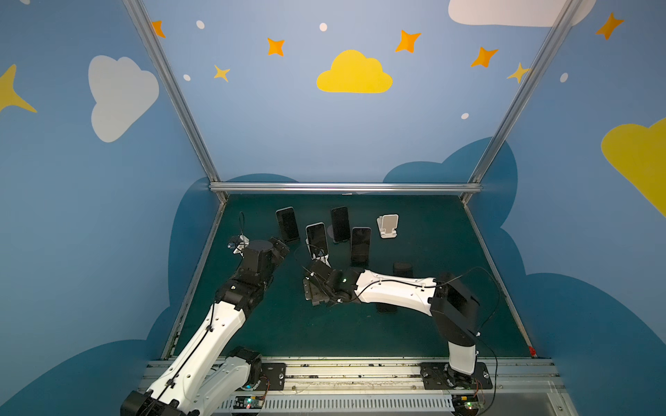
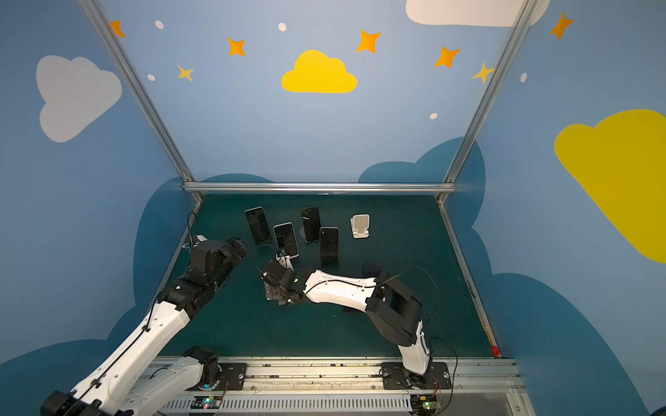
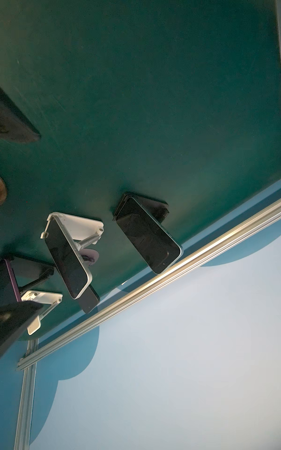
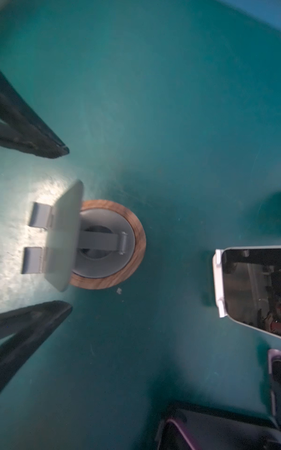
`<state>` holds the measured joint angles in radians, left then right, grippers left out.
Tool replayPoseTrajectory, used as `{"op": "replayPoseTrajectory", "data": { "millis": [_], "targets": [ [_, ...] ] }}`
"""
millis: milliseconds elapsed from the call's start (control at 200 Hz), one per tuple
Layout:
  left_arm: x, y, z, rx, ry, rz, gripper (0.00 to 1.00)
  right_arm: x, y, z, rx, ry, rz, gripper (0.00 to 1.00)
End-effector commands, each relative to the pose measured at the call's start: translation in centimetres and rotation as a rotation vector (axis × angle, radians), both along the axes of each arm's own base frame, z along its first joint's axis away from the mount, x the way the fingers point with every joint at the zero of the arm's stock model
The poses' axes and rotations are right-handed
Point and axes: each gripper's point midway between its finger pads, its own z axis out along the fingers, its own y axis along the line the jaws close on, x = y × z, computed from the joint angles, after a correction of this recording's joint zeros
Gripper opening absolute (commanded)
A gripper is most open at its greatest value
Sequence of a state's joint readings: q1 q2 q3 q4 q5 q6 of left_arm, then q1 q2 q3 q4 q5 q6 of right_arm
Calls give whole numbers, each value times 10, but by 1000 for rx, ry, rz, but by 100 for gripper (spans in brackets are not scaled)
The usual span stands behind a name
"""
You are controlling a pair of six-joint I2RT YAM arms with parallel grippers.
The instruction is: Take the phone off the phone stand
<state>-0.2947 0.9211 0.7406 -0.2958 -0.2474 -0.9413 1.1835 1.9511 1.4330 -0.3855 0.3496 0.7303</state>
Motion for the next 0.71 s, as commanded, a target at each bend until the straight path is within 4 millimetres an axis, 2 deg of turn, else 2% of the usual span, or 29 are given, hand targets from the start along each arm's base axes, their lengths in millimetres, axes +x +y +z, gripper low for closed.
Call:
{"op": "replayPoseTrajectory", "data": {
  "millis": [0,125,415,701],
  "targets": [
    [0,1,3,-4,-8,-1,100,1,0,-8,-14,17,-22,87],
    [0,1,2,-7,-4,-2,100,1,-4,-15,-42,19,-33,81],
    [0,2,4,-21,-12,0,100,3,-3,-22,-62,13,-36,77],
    [0,2,5,-24,-16,0,100,8,1,-26,-99,8,-27,81]
  ]
}}
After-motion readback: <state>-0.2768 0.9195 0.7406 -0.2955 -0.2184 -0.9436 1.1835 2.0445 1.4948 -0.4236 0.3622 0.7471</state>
